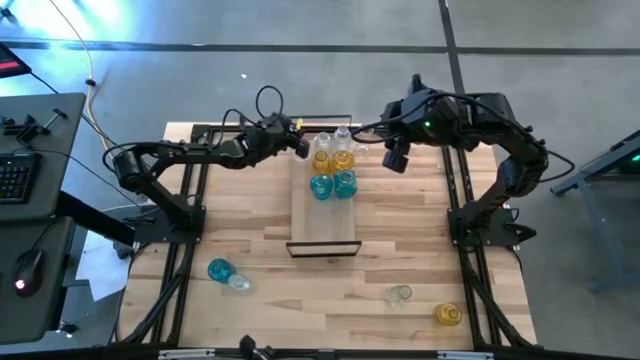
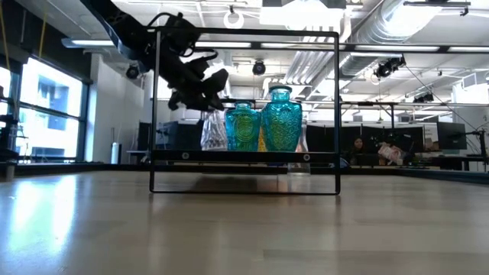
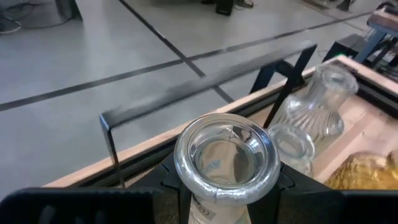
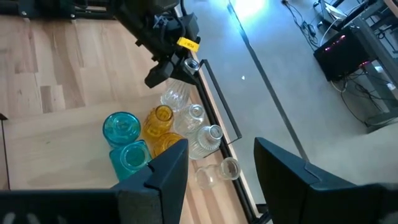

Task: Sort vases onto shelf
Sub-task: Put the middle left transparent flower vase on the shelf aligned with the other transparent flower vase

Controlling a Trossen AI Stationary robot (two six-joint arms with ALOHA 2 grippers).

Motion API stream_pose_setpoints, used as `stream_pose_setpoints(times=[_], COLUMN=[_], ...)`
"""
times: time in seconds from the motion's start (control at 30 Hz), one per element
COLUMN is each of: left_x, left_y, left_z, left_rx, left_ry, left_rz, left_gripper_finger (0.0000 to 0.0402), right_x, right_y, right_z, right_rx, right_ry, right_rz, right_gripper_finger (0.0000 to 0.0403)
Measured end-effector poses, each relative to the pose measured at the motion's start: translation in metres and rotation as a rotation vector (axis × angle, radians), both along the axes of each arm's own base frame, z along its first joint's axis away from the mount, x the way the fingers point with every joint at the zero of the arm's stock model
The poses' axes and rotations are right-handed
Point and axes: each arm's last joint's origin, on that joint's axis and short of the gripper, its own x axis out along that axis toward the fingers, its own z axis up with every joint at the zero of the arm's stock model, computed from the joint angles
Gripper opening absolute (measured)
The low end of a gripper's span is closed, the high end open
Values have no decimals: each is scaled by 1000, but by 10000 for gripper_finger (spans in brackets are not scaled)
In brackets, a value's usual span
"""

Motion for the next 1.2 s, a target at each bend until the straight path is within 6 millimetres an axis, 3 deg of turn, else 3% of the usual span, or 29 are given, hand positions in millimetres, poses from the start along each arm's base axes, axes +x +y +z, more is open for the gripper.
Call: stream_pose_setpoints(times=[0.7,1.2], left_x=[-3,-2], left_y=[5,4], left_z=[1,1], left_rx=[4,-6], left_ry=[-5,-14], left_rz=[19,-3], left_gripper_finger=[95,140], right_x=[-1,-1], right_y=[0,0], right_z=[1,1], right_rx=[2,2], right_ry=[-5,-5], right_rz=[-2,-2], right_gripper_finger=[167,167])
